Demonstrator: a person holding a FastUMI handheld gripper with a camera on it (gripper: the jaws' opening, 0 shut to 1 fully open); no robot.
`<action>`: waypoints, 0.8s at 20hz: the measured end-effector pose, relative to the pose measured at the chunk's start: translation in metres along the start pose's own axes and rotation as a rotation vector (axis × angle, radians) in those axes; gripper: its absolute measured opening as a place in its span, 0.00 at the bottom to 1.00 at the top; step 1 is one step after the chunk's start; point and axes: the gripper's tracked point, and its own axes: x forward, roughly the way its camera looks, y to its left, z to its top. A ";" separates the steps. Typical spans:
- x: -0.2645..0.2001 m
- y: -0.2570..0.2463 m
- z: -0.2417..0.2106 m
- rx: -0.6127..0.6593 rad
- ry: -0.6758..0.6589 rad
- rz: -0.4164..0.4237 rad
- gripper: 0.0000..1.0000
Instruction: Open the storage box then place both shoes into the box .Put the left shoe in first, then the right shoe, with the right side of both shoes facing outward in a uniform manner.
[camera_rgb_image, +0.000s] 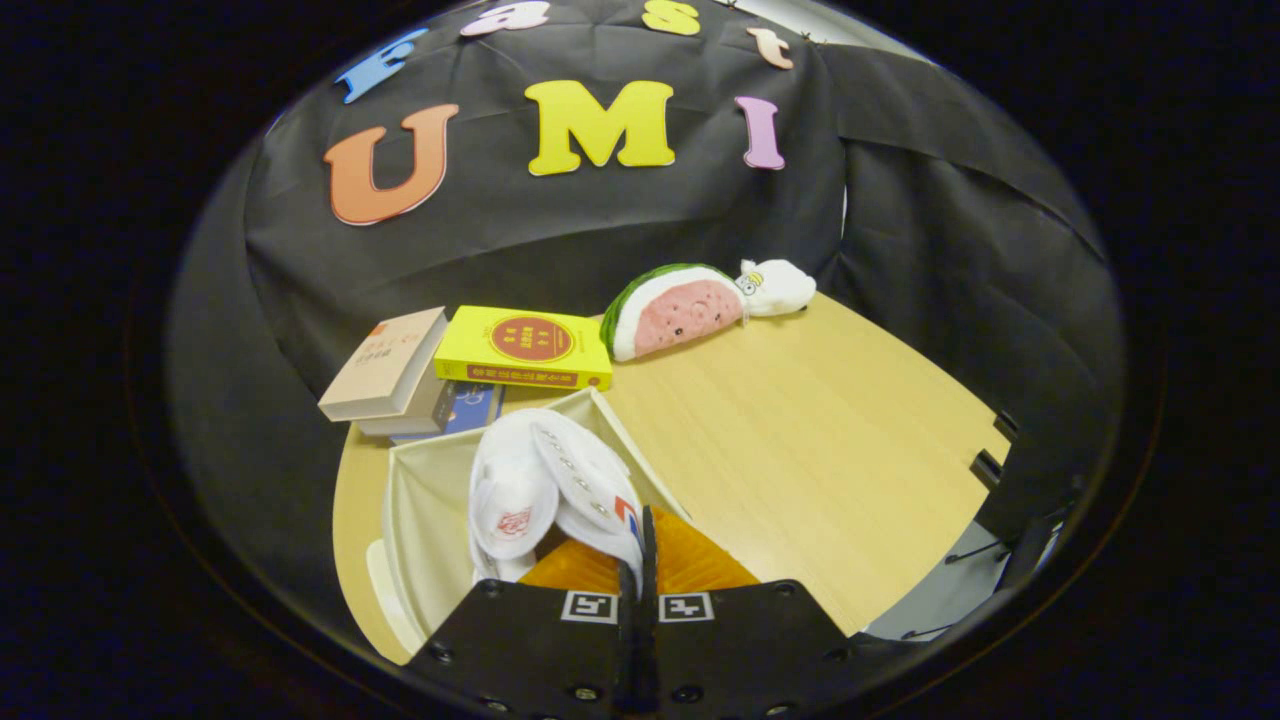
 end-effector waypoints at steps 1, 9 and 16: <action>0.001 0.002 -0.002 0.020 0.011 0.004 0.00; 0.004 0.001 -0.006 0.033 -0.003 -0.020 0.00; -0.010 0.009 0.004 0.008 -0.043 0.084 0.69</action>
